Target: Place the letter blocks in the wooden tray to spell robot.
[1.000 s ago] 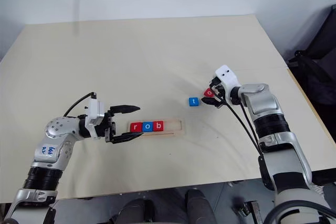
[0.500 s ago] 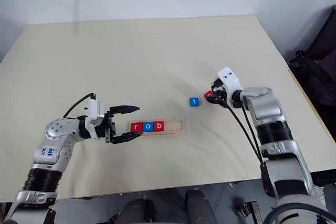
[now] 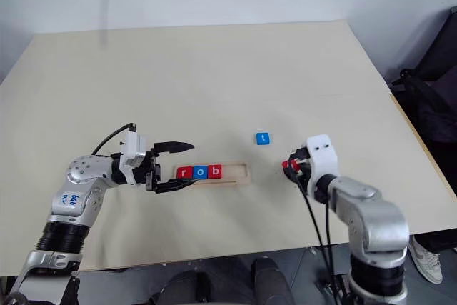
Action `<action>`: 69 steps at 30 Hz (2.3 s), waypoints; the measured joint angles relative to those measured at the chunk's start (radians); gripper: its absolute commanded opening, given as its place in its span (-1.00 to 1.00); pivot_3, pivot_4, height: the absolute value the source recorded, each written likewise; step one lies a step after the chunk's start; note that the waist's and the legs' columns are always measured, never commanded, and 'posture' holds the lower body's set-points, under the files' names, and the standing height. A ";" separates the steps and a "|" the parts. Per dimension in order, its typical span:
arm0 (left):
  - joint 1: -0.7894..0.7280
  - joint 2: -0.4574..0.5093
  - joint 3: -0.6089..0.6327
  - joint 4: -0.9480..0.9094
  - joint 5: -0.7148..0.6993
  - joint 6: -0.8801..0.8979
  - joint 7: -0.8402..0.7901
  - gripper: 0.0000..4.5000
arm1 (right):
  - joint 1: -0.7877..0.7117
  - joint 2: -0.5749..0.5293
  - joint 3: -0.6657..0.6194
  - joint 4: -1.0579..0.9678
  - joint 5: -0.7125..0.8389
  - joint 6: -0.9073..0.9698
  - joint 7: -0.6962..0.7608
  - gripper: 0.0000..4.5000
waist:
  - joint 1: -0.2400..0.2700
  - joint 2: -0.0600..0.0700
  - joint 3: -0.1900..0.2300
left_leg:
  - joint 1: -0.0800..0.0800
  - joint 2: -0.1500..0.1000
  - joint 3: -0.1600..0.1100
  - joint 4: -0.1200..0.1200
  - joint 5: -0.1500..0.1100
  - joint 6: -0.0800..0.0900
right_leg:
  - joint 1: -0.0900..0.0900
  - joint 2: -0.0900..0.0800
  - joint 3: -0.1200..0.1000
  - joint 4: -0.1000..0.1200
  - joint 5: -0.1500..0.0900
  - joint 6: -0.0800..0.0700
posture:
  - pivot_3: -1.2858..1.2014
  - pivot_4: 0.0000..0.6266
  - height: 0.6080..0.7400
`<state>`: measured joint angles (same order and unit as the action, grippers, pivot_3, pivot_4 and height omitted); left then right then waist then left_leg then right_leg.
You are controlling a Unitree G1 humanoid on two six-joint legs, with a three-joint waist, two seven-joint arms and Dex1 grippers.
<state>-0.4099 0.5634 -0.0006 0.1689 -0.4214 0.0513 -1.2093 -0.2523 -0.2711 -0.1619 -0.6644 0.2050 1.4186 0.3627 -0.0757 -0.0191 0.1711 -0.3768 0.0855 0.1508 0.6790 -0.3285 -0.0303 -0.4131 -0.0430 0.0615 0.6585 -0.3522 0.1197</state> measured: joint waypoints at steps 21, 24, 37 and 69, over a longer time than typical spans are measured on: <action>0.013 0.008 0.012 0.005 0.001 -0.019 -0.016 1.00 | 0.293 -0.407 -0.202 0.041 0.241 -0.510 0.514 0.98 | 0.026 -0.002 0.000 | 0.001 -0.001 -0.002 0.000 -0.002 0.003 | 0.005 0.000 -0.001 -0.006 0.001 0.002 | 0.03 -0.52 1.00; 0.029 0.008 0.023 0.002 0.001 -0.022 -0.004 1.00 | 0.363 -0.432 -0.245 0.173 0.248 -0.739 0.668 0.98 | 0.024 -0.002 0.000 | 0.002 -0.001 -0.001 0.001 -0.002 0.004 | 0.006 0.000 0.000 -0.006 0.001 0.003 | 0.03 -0.52 1.00; 0.087 0.017 0.043 -0.052 0.000 -0.020 0.038 1.00 | 0.105 -0.623 -0.025 0.679 0.091 -1.229 0.930 0.98 | 0.021 -0.002 0.001 | 0.005 -0.001 -0.001 0.002 -0.002 0.004 | 0.007 0.000 0.001 -0.005 0.001 0.003 | 0.03 -0.52 1.00; 0.124 0.026 0.040 -0.152 -0.007 0.023 0.055 1.00 | -0.430 -0.400 0.396 0.898 -0.082 -1.206 1.046 -0.36 | 0.013 0.002 0.003 | 0.006 0.002 -0.002 0.004 -0.002 0.003 | 0.003 0.000 0.003 0.002 0.001 0.001 | 0.03 -0.52 1.00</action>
<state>-0.2861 0.5892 0.0393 0.0168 -0.4281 0.0745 -1.1540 -0.6822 -0.6710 0.2341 0.2335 0.1232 0.2127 1.4088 -0.0627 -0.0168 0.1743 -0.3707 0.0877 0.1487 0.6832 -0.3301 -0.0273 -0.4101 -0.0432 0.0646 0.6610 -0.3516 0.1207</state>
